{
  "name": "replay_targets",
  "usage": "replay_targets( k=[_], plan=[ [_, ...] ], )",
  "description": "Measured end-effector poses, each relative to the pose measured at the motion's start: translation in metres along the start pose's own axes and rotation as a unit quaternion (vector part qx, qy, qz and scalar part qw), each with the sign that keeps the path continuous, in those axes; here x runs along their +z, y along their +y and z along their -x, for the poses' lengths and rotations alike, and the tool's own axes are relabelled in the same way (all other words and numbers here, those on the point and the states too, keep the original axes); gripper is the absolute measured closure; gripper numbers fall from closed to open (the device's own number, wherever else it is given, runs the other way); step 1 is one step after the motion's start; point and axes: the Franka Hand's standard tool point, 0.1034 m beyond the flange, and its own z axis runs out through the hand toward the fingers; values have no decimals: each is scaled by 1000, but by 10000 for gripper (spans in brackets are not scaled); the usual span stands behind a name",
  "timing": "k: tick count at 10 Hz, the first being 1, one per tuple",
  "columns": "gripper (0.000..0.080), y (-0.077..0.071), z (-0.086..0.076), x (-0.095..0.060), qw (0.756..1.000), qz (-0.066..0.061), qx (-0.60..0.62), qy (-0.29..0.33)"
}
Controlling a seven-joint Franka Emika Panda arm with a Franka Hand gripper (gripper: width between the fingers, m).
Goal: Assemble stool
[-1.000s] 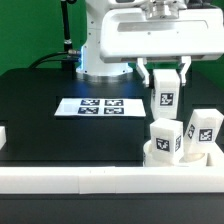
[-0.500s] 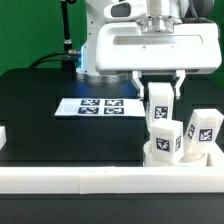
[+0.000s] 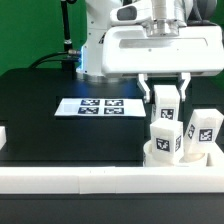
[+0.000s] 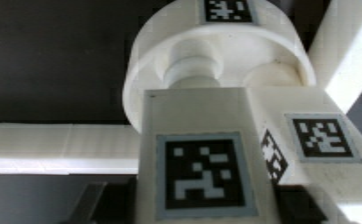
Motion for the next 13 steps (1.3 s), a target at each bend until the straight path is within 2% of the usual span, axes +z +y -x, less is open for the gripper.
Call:
replay_targets(
  k=[3,13],
  plan=[
    [463,1,7,6,1000,2,-1,-3],
    [461,5,7,8,1000,4,1,-2]
  ],
)
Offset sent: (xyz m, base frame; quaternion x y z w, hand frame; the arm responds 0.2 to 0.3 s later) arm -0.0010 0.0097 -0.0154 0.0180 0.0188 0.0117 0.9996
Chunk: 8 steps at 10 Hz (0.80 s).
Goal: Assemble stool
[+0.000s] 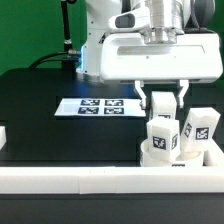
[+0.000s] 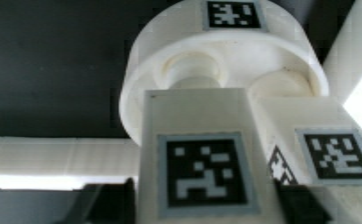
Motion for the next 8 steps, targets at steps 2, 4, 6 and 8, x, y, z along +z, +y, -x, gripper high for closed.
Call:
replay_targets(
  k=[2,4,6,8],
  plan=[
    [272,0,0,0,1000,0,0,0],
    [155,0,0,0,1000,0,0,0],
    [151,0,0,0,1000,0,0,0],
    [151,0,0,0,1000,0,0,0]
  ],
)
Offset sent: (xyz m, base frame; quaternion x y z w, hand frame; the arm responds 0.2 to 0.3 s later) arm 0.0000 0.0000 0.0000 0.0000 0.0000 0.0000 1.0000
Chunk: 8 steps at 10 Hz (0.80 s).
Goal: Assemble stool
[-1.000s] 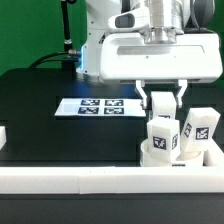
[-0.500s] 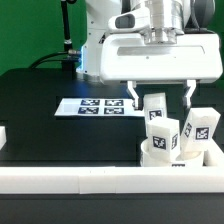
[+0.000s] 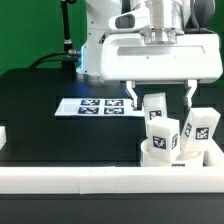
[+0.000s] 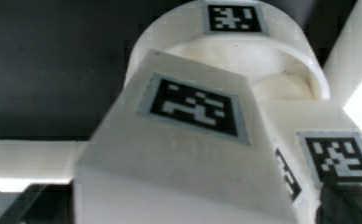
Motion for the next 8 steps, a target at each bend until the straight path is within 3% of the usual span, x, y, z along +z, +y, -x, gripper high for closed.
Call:
replay_targets(
  k=[6,8],
  plan=[
    [151,0,0,0,1000,0,0,0],
    [151,11,-4,-7,1000,1,3,-19]
  ],
)
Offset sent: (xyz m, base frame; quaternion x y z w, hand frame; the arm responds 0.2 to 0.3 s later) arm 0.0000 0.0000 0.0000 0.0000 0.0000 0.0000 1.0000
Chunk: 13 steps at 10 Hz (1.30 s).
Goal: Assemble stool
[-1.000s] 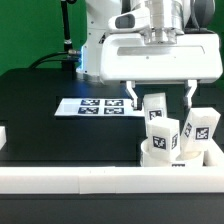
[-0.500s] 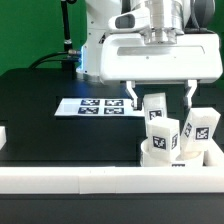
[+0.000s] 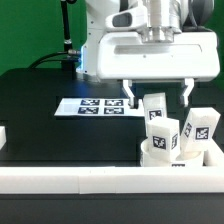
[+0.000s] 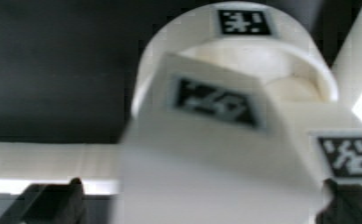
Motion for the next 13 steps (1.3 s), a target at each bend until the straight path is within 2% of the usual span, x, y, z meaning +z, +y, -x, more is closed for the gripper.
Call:
replay_targets(
  k=[3,4,6,8,9,13],
  plan=[
    [151,20,-9,-16,999,-4,6,-38],
    [151,20,-9,-17,997,-11,10,-71],
    [151,5,-10,-17,985,-33,21,-167],
    [151,-1,-7,-18,968,-46,25,-245],
    [151,-4,-10,-16,962,-49,24,-267],
    [151,-4,-7,-11,960,-49,24,-276]
  ],
)
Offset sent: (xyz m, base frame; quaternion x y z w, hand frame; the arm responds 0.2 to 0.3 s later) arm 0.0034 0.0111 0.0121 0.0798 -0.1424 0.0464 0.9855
